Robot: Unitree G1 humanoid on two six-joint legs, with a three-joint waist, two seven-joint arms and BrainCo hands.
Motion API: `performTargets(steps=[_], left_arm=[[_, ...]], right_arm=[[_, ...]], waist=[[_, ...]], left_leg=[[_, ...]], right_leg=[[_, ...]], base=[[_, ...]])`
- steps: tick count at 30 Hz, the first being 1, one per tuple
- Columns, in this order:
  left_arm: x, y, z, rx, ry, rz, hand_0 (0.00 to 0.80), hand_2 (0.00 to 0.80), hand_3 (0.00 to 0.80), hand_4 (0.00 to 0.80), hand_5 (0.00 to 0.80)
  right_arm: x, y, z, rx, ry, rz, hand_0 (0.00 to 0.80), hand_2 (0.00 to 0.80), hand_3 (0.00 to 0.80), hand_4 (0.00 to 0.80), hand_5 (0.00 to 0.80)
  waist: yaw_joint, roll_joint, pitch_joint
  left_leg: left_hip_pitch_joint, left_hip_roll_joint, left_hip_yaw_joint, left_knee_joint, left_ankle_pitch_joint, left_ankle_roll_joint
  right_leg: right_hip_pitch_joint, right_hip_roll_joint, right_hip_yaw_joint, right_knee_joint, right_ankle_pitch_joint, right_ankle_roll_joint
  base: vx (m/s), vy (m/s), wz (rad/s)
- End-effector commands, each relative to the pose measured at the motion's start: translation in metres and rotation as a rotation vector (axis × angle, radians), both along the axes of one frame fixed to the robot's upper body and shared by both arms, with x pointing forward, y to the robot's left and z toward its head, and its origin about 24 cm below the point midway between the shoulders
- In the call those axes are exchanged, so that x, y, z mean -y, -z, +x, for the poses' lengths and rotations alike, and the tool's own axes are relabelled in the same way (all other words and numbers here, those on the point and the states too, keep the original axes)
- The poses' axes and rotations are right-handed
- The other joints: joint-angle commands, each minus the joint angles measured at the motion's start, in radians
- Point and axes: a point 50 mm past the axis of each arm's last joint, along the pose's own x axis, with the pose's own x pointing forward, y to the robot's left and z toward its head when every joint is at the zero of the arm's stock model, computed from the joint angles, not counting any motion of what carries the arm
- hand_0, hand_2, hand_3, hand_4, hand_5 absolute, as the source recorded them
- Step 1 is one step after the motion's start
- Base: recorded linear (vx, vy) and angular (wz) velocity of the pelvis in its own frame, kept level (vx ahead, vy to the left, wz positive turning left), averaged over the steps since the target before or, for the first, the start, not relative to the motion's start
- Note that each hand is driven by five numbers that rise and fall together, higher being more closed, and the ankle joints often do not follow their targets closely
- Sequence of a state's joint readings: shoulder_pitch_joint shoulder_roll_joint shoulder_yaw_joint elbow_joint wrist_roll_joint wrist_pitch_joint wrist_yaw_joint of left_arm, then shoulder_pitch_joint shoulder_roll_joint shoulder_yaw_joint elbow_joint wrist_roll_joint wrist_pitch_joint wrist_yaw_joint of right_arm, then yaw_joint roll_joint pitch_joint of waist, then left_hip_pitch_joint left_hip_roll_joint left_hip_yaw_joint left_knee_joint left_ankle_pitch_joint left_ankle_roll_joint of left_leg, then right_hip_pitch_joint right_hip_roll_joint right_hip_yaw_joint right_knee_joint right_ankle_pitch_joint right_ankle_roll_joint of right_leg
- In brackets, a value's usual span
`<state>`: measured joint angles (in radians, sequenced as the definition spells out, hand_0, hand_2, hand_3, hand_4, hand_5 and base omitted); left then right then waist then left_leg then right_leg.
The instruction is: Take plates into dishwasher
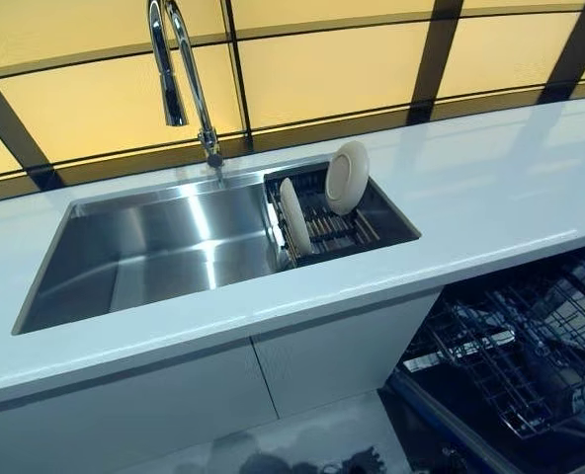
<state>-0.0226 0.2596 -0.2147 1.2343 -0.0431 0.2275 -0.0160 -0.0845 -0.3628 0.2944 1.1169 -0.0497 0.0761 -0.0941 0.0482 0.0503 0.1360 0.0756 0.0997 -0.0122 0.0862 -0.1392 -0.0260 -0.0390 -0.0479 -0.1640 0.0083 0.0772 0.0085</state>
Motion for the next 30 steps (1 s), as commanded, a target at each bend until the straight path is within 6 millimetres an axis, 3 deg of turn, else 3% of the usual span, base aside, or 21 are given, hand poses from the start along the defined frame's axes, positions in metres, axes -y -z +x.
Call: performTargets(steps=[1,4,9,15,17,23,26,30], left_arm=[[-0.028,-0.013,0.023,0.04,0.125,0.118,0.0,0.0,0.0,0.0,0.0],[-0.045,-0.021,0.026,0.039,0.119,0.159,0.0,0.0,0.0,0.0,0.0],[-0.075,-0.033,0.02,0.031,0.118,0.2,0.0,0.0,0.0,0.0,0.0],[-0.089,-0.037,0.01,0.016,0.12,0.225,0.0,0.0,0.0,0.0,0.0],[-0.09,-0.036,0.007,0.01,0.125,0.229,0.0,0.0,0.0,0.0,0.0],[-0.095,-0.036,-0.007,-0.019,0.138,0.23,0.0,0.0,0.0,0.0,0.0],[-0.096,-0.036,-0.012,-0.04,0.157,0.23,0.0,0.0,0.0,0.0,0.0],[-0.094,-0.035,-0.01,-0.049,0.208,0.223,0.0,0.0,0.0,0.0,0.0]], right_arm=[[-0.03,-0.012,0.04,0.077,-0.183,0.173,0.0,0.0,0.0,0.0,0.0],[-0.044,-0.039,0.072,0.108,-0.355,0.348,0.0,0.0,0.0,0.0,0.0],[-0.053,-0.127,0.115,0.196,-0.715,0.622,0.0,0.0,0.0,0.0,0.0],[-0.074,-0.221,0.146,0.387,-0.902,0.945,0.0,0.0,0.0,0.0,0.0],[-0.08,-0.243,0.152,0.419,-0.936,1.046,0.0,0.0,0.0,0.0,0.0],[-0.073,-0.297,0.164,0.511,-0.958,1.31,0.0,0.0,0.0,0.0,0.0],[-0.065,-0.335,0.174,0.696,-0.883,1.51,0.0,0.0,0.0,0.0,0.0],[-0.055,-0.383,0.187,0.99,-0.728,1.643,0.0,0.0,0.0,0.0,0.0]], waist=[[0.027,-0.072,0.004],[0.046,-0.088,0.009],[0.059,-0.123,0.011],[0.064,-0.148,-0.002],[0.069,-0.151,-0.007],[0.089,-0.152,-0.024],[0.1,-0.15,-0.034],[0.11,-0.132,-0.044]], left_leg=[[-0.022,-0.123,0.011,0.017,-0.043,0.109],[-0.024,-0.117,0.005,-0.007,-0.025,0.103],[-0.013,-0.106,0.01,-0.041,-0.004,0.092],[0.013,-0.097,0.015,-0.07,0.004,0.081],[0.023,-0.094,0.012,-0.076,0.003,0.079],[0.051,-0.088,0.002,-0.079,-0.005,0.077],[0.068,-0.086,-0.009,-0.085,-0.009,0.074],[0.078,-0.09,-0.023,-0.082,-0.019,0.074]], right_leg=[[-0.013,-0.092,0.015,0.02,-0.039,0.1],[-0.011,-0.097,-0.009,0.015,-0.031,0.109],[0.005,-0.099,-0.044,0.007,-0.023,0.123],[0.02,-0.099,-0.065,0.018,-0.038,0.128],[0.027,-0.098,-0.07,0.022,-0.046,0.128],[0.049,-0.099,-0.079,0.039,-0.068,0.128],[0.062,-0.099,-0.086,0.045,-0.077,0.129],[0.071,-0.102,-0.085,0.055,-0.087,0.128]], base=[[0.03,-0.09,0.24],[0.019,-0.093,0.15],[0.019,-0.08,0.17],[0.031,-0.022,0.08],[0.048,-0.007,0.0],[0.052,-0.008,0.01],[0.05,-0.022,0.03],[0.034,-0.014,0.07]])
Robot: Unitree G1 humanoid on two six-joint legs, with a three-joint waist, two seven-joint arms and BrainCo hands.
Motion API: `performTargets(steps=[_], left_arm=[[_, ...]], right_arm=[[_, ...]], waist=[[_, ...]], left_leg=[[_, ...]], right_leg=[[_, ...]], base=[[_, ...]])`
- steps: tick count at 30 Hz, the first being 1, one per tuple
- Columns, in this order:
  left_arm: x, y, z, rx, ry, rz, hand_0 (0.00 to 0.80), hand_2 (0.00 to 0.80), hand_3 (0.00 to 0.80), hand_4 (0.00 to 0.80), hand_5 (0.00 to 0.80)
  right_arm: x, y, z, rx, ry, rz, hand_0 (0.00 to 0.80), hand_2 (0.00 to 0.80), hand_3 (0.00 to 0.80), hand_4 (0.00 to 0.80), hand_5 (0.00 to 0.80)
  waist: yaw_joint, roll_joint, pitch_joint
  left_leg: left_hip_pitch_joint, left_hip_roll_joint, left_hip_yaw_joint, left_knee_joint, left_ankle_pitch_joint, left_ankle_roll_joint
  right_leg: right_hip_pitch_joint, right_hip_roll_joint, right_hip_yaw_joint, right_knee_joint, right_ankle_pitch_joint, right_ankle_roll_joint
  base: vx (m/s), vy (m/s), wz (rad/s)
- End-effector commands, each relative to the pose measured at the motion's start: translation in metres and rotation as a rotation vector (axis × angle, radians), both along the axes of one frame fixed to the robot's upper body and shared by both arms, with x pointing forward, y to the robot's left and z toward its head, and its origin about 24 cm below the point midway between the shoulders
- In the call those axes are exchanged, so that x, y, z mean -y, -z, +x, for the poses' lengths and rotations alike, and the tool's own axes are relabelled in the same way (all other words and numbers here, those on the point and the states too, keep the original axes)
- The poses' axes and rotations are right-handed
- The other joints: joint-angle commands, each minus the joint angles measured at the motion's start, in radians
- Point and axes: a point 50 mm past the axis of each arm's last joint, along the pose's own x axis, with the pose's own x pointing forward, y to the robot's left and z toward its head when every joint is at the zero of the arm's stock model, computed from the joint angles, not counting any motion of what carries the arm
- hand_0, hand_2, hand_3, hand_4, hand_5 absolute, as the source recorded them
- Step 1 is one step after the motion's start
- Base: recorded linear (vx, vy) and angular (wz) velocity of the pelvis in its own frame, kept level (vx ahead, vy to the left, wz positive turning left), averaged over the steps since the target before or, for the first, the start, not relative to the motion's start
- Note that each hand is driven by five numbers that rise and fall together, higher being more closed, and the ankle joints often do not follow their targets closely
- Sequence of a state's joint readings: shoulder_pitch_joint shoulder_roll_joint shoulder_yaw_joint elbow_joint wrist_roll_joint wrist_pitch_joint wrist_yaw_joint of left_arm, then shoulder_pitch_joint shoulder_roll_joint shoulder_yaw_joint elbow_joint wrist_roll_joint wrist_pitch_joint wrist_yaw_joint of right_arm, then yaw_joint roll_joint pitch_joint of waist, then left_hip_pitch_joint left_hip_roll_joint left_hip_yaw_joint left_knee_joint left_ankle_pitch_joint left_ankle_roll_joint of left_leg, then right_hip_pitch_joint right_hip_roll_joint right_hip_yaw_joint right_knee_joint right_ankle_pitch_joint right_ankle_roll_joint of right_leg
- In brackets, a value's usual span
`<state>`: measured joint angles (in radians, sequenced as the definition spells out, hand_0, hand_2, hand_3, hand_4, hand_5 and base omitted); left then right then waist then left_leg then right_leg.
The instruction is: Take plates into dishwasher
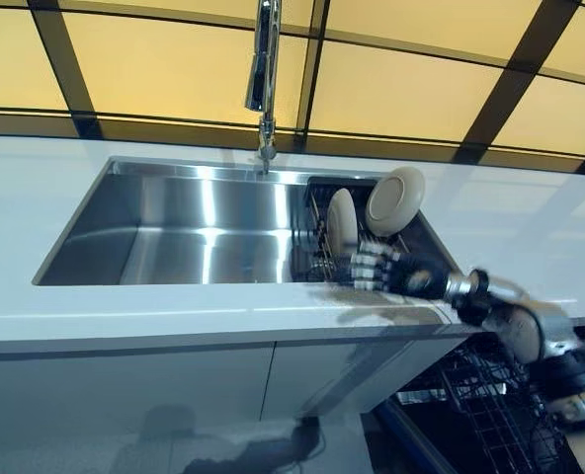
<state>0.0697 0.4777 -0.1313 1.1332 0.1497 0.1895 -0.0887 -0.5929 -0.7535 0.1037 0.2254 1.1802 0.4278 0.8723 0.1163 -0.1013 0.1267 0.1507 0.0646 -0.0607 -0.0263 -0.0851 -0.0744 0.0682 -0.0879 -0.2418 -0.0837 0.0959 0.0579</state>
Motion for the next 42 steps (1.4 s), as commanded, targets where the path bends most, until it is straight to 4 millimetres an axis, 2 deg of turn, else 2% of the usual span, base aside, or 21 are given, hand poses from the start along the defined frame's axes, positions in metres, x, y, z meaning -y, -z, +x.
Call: performTargets(steps=[1,4,5,10,13,14,15,16,17,18,19,20,21,22,23,25,26,27,29,34,42], left_arm=[[-0.009,-0.004,0.002,-0.049,0.081,0.032,0.0,0.0,0.0,0.0,0.0],[-0.005,-0.002,0.003,-0.052,0.087,0.021,0.0,0.0,0.0,0.0,0.0],[-0.004,-0.001,0.003,-0.055,0.086,0.016,0.0,0.0,0.0,0.0,0.0],[0.001,0.002,0.001,-0.036,0.01,0.022,0.0,0.0,0.0,0.0,0.0],[0.002,0.004,-0.008,-0.029,-0.102,0.029,0.0,0.0,0.0,0.0,0.0],[0.003,0.005,-0.011,-0.024,-0.131,0.027,0.0,0.0,0.0,0.0,0.0],[0.005,0.007,-0.011,-0.016,-0.142,0.023,0.0,0.0,0.0,0.0,0.0],[0.008,0.008,-0.008,-0.005,-0.136,0.018,0.0,0.0,0.0,0.0,0.0],[0.011,0.008,-0.003,0.004,-0.125,0.011,0.0,0.0,0.0,0.0,0.0],[0.012,0.008,0.001,0.008,-0.111,0.005,0.0,0.0,0.0,0.0,0.0],[0.012,0.007,0.005,0.0,-0.094,0.0,0.0,0.0,0.0,0.0,0.0],[0.014,0.007,0.01,-0.003,-0.078,-0.012,0.0,0.0,0.0,0.0,0.0],[0.014,0.005,0.015,0.002,-0.062,-0.01,0.0,0.0,0.0,0.0,0.0],[0.013,0.003,0.021,0.011,-0.05,-0.001,0.0,0.0,0.0,0.0,0.0],[0.009,0.0,0.026,0.02,-0.05,0.01,0.0,0.0,0.0,0.0,0.0],[0.005,-0.003,0.031,0.034,-0.058,0.023,0.0,0.0,0.0,0.0,0.0],[-0.001,-0.007,0.036,0.069,-0.082,0.038,0.0,0.0,0.0,0.0,0.0],[-0.002,-0.008,0.038,0.09,-0.1,0.041,0.0,0.0,0.0,0.0,0.0],[-0.005,-0.011,0.044,0.12,-0.131,0.057,0.0,0.0,0.0,0.0,0.0],[0.0,-0.009,0.045,0.129,-0.113,0.025,0.0,0.0,0.0,0.0,0.0],[0.012,0.0,0.033,0.117,-0.044,0.0,0.0,0.0,0.0,0.0,0.0]], right_arm=[[0.011,-0.064,0.012,0.131,0.137,0.276,0.0,0.0,0.0,0.0,0.0],[0.024,-0.085,0.018,0.145,0.28,0.38,0.0,0.0,0.0,0.0,0.0],[0.041,-0.095,0.023,0.142,0.434,0.434,0.0,0.0,0.0,0.0,0.0],[0.085,-0.109,0.028,0.139,0.842,0.372,0.0,0.0,0.0,0.0,0.0],[0.116,-0.127,0.026,0.119,1.092,0.37,0.0,0.0,0.0,0.0,0.0],[0.119,-0.134,0.025,0.138,1.136,0.372,0.0,0.0,0.0,0.0,0.0],[0.121,-0.145,0.023,0.165,1.209,0.358,0.0,0.0,0.0,0.0,0.0],[0.123,-0.152,0.02,0.184,1.271,0.369,0.0,0.0,0.0,0.0,0.0],[0.123,-0.156,0.017,0.2,1.314,0.36,0.0,0.0,0.0,0.0,0.0],[0.122,-0.159,0.016,0.223,1.375,0.295,0.0,0.0,0.0,0.0,0.0],[0.122,-0.165,0.014,0.245,1.433,0.236,0.0,0.0,0.0,0.0,0.0],[0.116,-0.162,0.015,0.269,1.479,0.18,0.0,0.0,0.0,0.0,0.0],[0.112,-0.16,0.014,0.27,1.503,0.155,0.0,0.0,0.0,0.0,0.0],[0.107,-0.159,0.012,0.297,1.543,0.102,0.0,0.0,0.0,0.0,0.0],[0.106,-0.158,0.011,0.32,1.602,0.015,0.0,0.0,0.0,0.0,0.0],[0.11,-0.155,0.013,0.307,1.622,-0.062,0.0,0.0,0.0,0.0,0.0],[0.113,-0.151,0.018,0.284,1.598,-0.125,0.0,0.0,0.0,0.0,0.0],[0.112,-0.15,0.021,0.28,1.571,-0.16,0.0,0.0,0.0,0.0,0.0],[0.108,-0.152,0.025,0.261,1.498,-0.144,0.0,0.0,0.0,0.0,0.0],[0.096,-0.151,0.035,0.233,1.432,-0.247,0.0,0.0,0.0,0.0,0.0],[0.085,-0.148,0.044,0.238,1.403,-0.401,0.0,0.0,0.0,0.0,0.0]], waist=[[0.042,0.024,-0.036],[0.039,0.036,-0.036],[0.033,0.045,-0.036],[0.011,0.058,-0.039],[-0.002,0.045,-0.044],[-0.001,0.04,-0.043],[0.006,0.025,-0.023],[0.008,0.026,-0.003],[0.001,0.036,0.005],[-0.013,0.047,0.01],[-0.022,0.051,0.007],[-0.023,0.066,0.015],[-0.025,0.069,0.023],[-0.032,0.069,0.03],[-0.037,0.07,0.036],[-0.042,0.07,0.037],[-0.034,0.072,0.041],[-0.026,0.074,0.045],[-0.01,0.056,0.036],[-0.001,0.014,0.021],[0.018,0.014,0.034]], left_leg=[[0.004,-0.056,0.025,0.033,-0.075,0.124],[0.009,-0.058,0.025,0.042,-0.083,0.125],[0.014,-0.058,0.029,0.044,-0.086,0.125],[0.031,-0.05,0.048,0.025,-0.08,0.117],[0.044,-0.022,0.079,0.07,-0.101,0.089],[0.037,-0.011,0.09,0.112,-0.113,0.078],[-0.034,-0.006,0.124,0.283,-0.082,0.067],[-0.136,-0.01,0.127,0.414,-0.063,0.059],[-0.197,-0.025,0.133,0.432,-0.059,0.054],[-0.205,-0.03,0.181,0.365,-0.083,0.058],[-0.167,-0.024,0.207,0.328,-0.1,0.077],[-0.157,-0.063,0.168,0.27,-0.076,0.083],[-0.164,-0.08,0.147,0.252,-0.056,0.087],[-0.154,-0.087,0.154,0.228,-0.046,0.096],[-0.123,-0.092,0.142,0.163,-0.034,0.109],[-0.102,-0.089,0.133,0.111,-0.02,0.12],[-0.081,-0.075,0.144,0.063,-0.01,0.124],[-0.075,-0.067,0.153,0.042,-0.006,0.125],[-0.09,-0.053,0.165,0.017,0.001,0.122],[-0.092,-0.031,0.175,-0.049,0.038,0.091],[-0.101,-0.031,0.152,-0.061,0.046,0.072]], right_leg=[[-0.036,-0.063,-0.006,0.148,-0.106,0.079],[-0.039,-0.064,0.002,0.156,-0.11,0.078],[-0.041,-0.064,0.007,0.164,-0.114,0.077],[-0.043,-0.053,0.01,0.192,-0.147,0.068],[-0.025,-0.031,0.022,0.181,-0.177,0.032],[-0.014,-0.024,0.026,0.171,-0.181,0.016],[0.017,-0.024,0.029,0.155,-0.183,-0.005],[0.035,-0.018,0.027,0.142,-0.175,-0.018],[0.037,-0.013,0.018,0.138,-0.169,-0.019],[0.026,-0.014,-0.006,0.151,-0.171,-0.011],[0.006,-0.028,-0.017,0.182,-0.18,-0.007],[-0.009,-0.034,-0.011,0.207,-0.166,0.005],[-0.02,-0.037,-0.012,0.227,-0.145,0.012],[-0.038,-0.046,-0.012,0.261,-0.125,0.023],[-0.071,-0.053,0.015,0.309,-0.096,0.038],[-0.092,-0.059,0.038,0.301,-0.068,0.047],[-0.114,-0.076,0.027,0.257,-0.022,0.056],[-0.125,-0.081,0.017,0.243,-0.015,0.058],[-0.079,-0.057,-0.019,0.144,-0.071,0.049],[-0.034,-0.021,-0.059,0.045,-0.087,0.043],[-0.002,-0.026,-0.098,0.014,-0.086,0.045]], base=[[0.0,0.0,0.0],[0.012,0.001,0.04],[0.0,0.0,0.0],[0.025,-0.052,-0.01],[0.103,-0.141,-0.01],[0.081,-0.134,-0.04],[-0.011,-0.105,-0.08],[-0.097,-0.038,-0.11],[-0.132,0.101,-0.04],[-0.029,0.191,0.11],[0.037,0.249,0.32],[0.057,0.185,0.5],[0.013,0.125,0.47],[0.01,0.052,0.12],[0.025,0.027,-0.17],[0.009,-0.057,-0.1],[-0.039,-0.147,0.1],[-0.041,-0.215,0.04],[-0.003,-0.272,-0.07],[0.058,-0.21,-0.01],[0.063,-0.041,0.09]])
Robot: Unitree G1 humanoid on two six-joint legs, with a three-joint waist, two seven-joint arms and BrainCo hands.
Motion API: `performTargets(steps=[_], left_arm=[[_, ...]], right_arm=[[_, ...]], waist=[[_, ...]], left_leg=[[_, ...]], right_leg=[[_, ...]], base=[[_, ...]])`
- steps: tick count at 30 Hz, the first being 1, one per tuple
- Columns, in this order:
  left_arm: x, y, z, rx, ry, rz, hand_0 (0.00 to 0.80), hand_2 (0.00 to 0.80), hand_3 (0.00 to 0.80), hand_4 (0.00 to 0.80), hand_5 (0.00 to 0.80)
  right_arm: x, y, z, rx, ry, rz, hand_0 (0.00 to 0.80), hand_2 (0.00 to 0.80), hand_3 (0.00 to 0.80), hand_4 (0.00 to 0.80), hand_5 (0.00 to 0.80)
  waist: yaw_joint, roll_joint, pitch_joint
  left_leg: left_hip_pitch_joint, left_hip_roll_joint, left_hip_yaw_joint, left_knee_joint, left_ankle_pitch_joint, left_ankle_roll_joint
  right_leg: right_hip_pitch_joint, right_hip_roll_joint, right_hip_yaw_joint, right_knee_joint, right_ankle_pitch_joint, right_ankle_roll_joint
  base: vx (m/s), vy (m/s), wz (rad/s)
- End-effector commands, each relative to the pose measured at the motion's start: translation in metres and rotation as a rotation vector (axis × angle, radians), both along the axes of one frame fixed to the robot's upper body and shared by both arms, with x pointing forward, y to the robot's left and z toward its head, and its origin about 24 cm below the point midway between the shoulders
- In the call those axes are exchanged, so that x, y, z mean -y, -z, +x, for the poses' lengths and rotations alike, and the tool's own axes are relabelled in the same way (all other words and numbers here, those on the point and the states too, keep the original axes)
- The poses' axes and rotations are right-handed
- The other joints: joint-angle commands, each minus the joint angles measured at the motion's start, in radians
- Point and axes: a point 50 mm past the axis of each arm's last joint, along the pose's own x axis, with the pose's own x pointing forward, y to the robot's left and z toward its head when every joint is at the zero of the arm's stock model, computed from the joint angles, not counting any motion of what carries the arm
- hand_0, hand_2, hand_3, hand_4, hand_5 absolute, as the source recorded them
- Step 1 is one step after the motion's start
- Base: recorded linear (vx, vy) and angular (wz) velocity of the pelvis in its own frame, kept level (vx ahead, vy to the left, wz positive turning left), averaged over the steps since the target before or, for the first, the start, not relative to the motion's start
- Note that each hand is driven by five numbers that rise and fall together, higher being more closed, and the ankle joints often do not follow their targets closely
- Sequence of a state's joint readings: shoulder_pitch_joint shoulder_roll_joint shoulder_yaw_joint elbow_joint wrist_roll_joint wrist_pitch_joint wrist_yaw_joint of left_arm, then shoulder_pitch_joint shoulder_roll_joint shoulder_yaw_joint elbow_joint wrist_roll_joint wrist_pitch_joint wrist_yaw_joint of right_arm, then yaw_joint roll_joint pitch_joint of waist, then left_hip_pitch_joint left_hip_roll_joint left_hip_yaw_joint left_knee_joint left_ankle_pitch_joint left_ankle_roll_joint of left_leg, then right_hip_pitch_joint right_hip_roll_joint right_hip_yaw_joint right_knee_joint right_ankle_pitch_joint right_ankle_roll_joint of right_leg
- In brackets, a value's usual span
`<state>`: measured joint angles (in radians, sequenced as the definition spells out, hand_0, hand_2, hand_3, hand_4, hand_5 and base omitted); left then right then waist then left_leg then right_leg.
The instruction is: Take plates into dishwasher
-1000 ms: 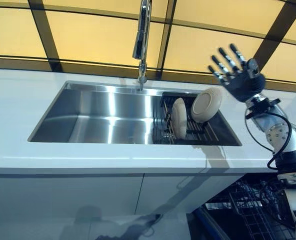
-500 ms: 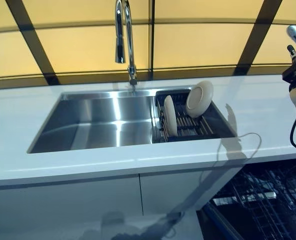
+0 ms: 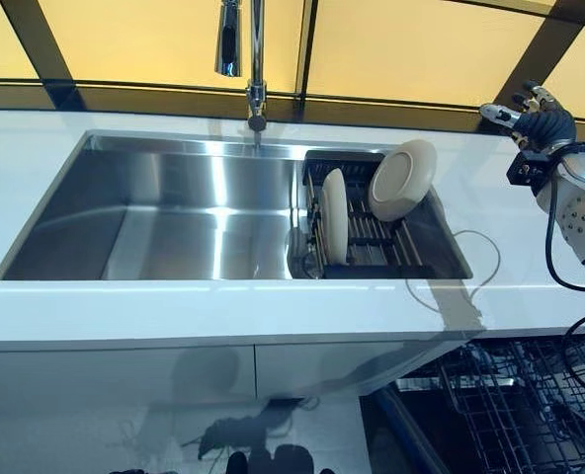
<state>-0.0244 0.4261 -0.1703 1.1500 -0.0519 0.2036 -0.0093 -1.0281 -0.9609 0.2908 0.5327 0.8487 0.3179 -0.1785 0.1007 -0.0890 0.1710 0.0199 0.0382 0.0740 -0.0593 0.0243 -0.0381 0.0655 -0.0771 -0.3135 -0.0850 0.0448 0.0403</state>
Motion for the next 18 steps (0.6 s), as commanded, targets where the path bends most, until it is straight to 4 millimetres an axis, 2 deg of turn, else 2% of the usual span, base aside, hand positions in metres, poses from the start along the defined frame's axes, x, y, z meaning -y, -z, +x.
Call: performTargets(steps=[1,11,18], left_arm=[[-0.011,-0.004,-0.001,-0.023,0.092,0.055,0.0,0.0,0.0,0.0,0.0],[-0.012,-0.006,0.003,0.006,0.098,0.049,0.0,0.0,0.0,0.0,0.0],[-0.009,-0.007,0.006,0.037,0.101,0.047,0.0,0.0,0.0,0.0,0.0]], right_arm=[[-0.006,-0.052,-0.005,0.123,0.019,-0.089,0.0,0.0,0.0,0.0,0.0],[-0.011,-0.062,-0.005,0.155,0.056,-0.112,0.0,0.0,0.0,0.0,0.0],[-0.005,-0.058,-0.007,0.132,0.062,-0.124,0.0,0.0,0.0,0.0,0.0]], waist=[[0.034,0.003,-0.006],[0.03,0.023,0.047],[0.026,0.041,0.066]], left_leg=[[0.028,-0.006,0.015,-0.028,-0.062,0.036],[-0.043,-0.011,0.001,-0.028,-0.051,0.031],[-0.054,-0.011,0.002,-0.028,-0.048,0.03]], right_leg=[[-0.001,-0.038,-0.028,0.015,-0.034,0.064],[-0.066,-0.043,-0.022,0.012,-0.025,0.066],[-0.082,-0.049,-0.021,0.02,-0.029,0.065]], base=[[0.052,-0.006,0.1],[0.004,-0.002,0.07],[0.002,-0.002,0.03]])
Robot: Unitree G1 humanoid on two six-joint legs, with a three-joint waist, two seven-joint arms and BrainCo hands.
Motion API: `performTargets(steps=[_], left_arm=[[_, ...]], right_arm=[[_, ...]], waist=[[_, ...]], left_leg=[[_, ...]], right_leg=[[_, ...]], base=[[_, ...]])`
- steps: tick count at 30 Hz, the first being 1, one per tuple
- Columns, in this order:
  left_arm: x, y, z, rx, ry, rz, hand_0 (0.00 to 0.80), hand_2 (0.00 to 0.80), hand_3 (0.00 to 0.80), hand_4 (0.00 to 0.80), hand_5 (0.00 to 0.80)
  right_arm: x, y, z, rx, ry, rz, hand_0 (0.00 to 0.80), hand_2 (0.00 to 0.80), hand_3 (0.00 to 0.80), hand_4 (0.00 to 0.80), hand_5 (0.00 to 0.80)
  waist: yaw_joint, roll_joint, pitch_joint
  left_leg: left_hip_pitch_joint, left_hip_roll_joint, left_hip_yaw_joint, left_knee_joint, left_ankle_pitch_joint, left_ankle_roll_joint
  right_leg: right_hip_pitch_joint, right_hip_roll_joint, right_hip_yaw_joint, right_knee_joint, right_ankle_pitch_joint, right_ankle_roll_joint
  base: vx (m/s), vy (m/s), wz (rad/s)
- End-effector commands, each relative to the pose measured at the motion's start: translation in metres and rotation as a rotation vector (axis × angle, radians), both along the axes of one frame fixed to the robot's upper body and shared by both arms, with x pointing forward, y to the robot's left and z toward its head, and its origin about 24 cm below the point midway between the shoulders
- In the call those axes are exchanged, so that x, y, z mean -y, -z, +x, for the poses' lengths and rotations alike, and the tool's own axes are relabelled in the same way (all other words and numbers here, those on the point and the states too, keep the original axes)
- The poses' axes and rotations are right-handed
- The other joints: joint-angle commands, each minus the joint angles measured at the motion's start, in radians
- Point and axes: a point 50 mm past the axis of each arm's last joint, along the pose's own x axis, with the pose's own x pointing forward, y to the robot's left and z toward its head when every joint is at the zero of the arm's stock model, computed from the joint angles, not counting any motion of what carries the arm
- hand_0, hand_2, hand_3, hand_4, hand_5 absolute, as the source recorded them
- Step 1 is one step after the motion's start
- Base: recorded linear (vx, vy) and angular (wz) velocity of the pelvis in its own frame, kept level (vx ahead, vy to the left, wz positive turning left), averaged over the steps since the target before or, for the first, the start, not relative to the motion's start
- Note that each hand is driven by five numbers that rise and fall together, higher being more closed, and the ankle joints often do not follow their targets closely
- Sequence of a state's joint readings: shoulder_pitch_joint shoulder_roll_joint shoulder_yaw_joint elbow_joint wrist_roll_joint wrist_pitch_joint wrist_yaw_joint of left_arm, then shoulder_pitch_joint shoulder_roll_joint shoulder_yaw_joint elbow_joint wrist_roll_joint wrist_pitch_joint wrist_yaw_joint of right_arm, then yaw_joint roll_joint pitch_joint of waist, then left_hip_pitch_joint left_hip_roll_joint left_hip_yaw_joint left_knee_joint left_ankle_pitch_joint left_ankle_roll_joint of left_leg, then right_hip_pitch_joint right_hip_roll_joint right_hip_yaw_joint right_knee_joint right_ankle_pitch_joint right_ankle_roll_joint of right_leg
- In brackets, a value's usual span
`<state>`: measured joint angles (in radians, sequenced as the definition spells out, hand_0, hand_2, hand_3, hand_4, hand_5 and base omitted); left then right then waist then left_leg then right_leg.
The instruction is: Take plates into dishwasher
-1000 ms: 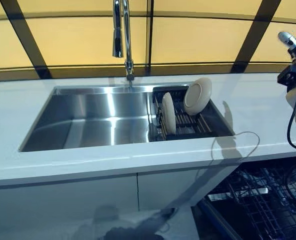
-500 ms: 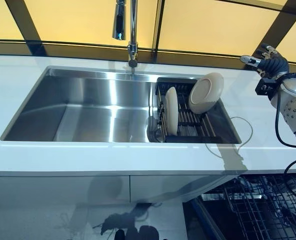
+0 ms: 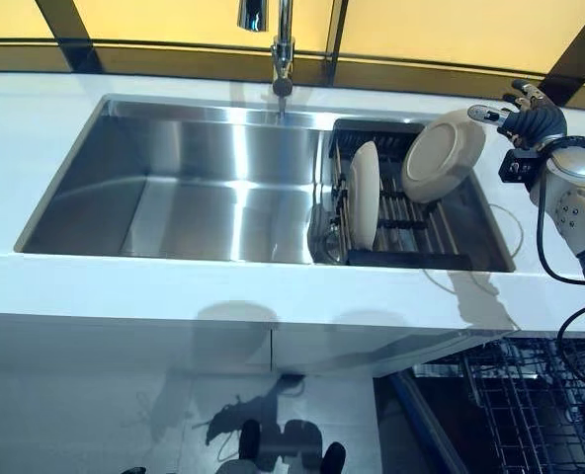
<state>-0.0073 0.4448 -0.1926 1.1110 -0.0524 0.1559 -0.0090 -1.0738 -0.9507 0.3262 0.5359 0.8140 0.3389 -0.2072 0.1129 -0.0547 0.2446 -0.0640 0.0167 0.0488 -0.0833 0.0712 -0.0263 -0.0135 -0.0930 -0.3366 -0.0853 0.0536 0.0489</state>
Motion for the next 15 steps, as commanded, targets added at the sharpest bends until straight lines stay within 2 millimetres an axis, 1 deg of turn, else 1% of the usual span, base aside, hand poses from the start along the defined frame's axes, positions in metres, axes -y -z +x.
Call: performTargets(steps=[1,5,9,12,15], left_arm=[[-0.007,-0.003,0.002,-0.011,0.046,0.043,0.0,0.0,0.0,0.0,0.0],[-0.005,-0.002,0.001,-0.006,0.042,0.035,0.0,0.0,0.0,0.0,0.0],[-0.004,-0.002,0.003,-0.002,0.049,0.028,0.0,0.0,0.0,0.0,0.0],[-0.003,-0.002,0.002,-0.002,0.054,0.025,0.0,0.0,0.0,0.0,0.0],[-0.002,-0.001,0.001,-0.003,0.059,0.024,0.0,0.0,0.0,0.0,0.0]], right_arm=[[0.004,-0.049,-0.01,0.127,0.041,-0.087,0.0,0.0,0.0,0.0,0.0],[0.006,-0.048,-0.009,0.118,0.058,-0.101,0.0,0.0,0.0,0.0,0.0],[0.013,-0.05,-0.011,0.118,0.088,-0.111,0.0,0.0,0.0,0.0,0.0],[0.019,-0.052,-0.012,0.116,0.11,-0.112,0.0,0.0,0.0,0.0,0.0],[0.021,-0.053,-0.014,0.115,0.118,-0.105,0.0,0.0,0.0,0.0,0.0]], waist=[[0.013,0.009,-0.005],[0.008,0.022,0.002],[0.003,0.034,0.008],[0.0,0.038,0.009],[-0.006,0.04,0.008]], left_leg=[[0.03,0.011,0.027,-0.004,-0.095,0.018],[0.028,0.01,0.029,-0.004,-0.095,0.018],[0.024,0.011,0.033,-0.004,-0.095,0.016],[0.029,0.011,0.036,-0.004,-0.097,0.014],[0.034,0.013,0.04,-0.004,-0.098,0.013]], right_leg=[[-0.004,-0.034,0.003,0.022,-0.038,0.056],[-0.009,-0.034,0.011,0.023,-0.041,0.052],[-0.015,-0.034,0.016,0.021,-0.042,0.05],[-0.011,-0.034,0.02,0.018,-0.042,0.048],[-0.008,-0.033,0.025,0.014,-0.041,0.048]], base=[[0.0,0.0,0.0],[0.0,0.0,0.0],[0.0,0.0,0.0],[0.0,0.0,0.0],[0.0,0.0,0.0]])
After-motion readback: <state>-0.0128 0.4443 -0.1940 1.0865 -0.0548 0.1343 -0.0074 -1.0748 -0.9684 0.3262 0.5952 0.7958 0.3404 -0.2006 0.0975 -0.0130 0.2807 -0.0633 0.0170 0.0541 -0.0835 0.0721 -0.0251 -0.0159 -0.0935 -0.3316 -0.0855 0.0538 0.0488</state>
